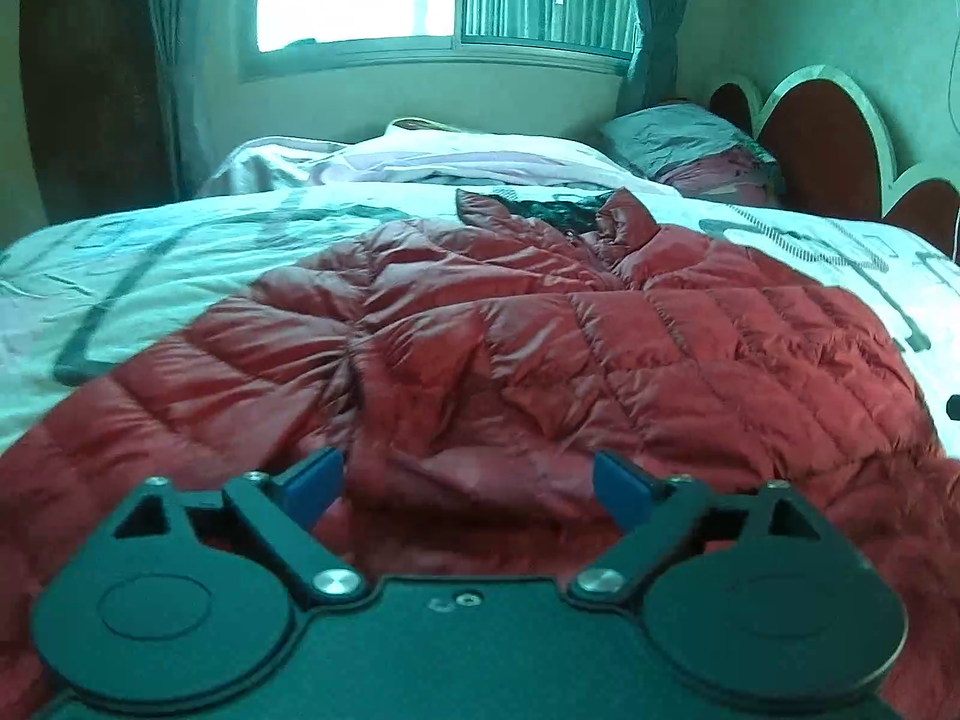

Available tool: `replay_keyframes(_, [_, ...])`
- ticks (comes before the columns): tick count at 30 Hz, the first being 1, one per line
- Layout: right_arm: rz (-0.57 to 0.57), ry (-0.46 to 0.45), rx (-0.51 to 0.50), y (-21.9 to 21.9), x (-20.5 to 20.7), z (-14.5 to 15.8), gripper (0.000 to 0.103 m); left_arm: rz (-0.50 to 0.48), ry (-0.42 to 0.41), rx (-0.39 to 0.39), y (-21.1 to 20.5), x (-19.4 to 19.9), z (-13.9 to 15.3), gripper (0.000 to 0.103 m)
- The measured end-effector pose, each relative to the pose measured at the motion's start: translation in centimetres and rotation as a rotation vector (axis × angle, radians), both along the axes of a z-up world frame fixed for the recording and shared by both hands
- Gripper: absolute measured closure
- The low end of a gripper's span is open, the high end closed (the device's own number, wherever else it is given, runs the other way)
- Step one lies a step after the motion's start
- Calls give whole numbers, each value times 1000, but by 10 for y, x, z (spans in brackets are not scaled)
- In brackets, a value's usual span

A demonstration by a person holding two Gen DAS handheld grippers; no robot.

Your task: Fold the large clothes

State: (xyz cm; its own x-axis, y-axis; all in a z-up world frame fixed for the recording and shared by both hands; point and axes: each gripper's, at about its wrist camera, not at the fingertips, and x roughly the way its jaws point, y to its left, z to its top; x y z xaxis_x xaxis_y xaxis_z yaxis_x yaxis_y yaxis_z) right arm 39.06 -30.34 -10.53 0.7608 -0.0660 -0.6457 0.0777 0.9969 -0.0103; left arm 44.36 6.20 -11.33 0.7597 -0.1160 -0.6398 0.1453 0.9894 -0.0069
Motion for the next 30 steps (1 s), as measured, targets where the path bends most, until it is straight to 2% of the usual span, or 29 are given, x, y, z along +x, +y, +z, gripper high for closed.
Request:
replay_keyframes(1, [-3, -28, 6, 0, -7, 3, 31, 11, 2, -6, 2, -4, 2, 13])
replay_keyframes(2, [8, -52, 12, 2, -13, 7, 27, 21, 4, -11, 5, -8, 3, 13])
replay_keyframes(4, [14, -59, 2, 7, -19, 13, 27, 40, 4, -15, 11, -15, 6, 14])
replay_keyframes(8, [51, -87, 2, 24, -22, 24, 35, 91, -16, -30, 30, -32, 13, 15])
replay_keyframes(11, [82, -84, -4, 38, -20, 30, 36, 146, -24, -40, 52, -48, 18, 16])
replay_keyframes(14, [123, -79, -7, 51, -17, 32, 36, 249, -24, -71, 87, -71, 21, 23])
replay_keyframes(16, [155, -77, -7, 61, -15, 33, 36, 358, -17, -109, 119, -97, 20, 30])
replay_keyframes(17, [170, -75, -7, 66, -14, 32, 36, 405, -11, -131, 134, -109, 19, 37])
replay_keyframes(18, [187, -73, -7, 72, -13, 32, 36, 462, -8, -166, 151, -126, 18, 44])
replay_keyframes(21, [227, -62, 1, 87, -10, 28, 36, 609, -30, -284, 188, -176, 14, 46])
replay_keyframes(24, [257, -52, 10, 101, -6, 25, 36, 757, -52, -453, 220, -214, 2, 46])
replay_keyframes(26, [276, -48, 10, 109, -5, 23, 36, 841, -50, -583, 240, -225, -9, 46])
replay_keyframes(28, [294, -50, 4, 117, -5, 23, 36, 901, -87, -688, 256, -230, -18, 47])
replay_keyframes(30, [304, -53, -2, 121, -4, 24, 36, 943, -121, -741, 268, -228, -20, 46])
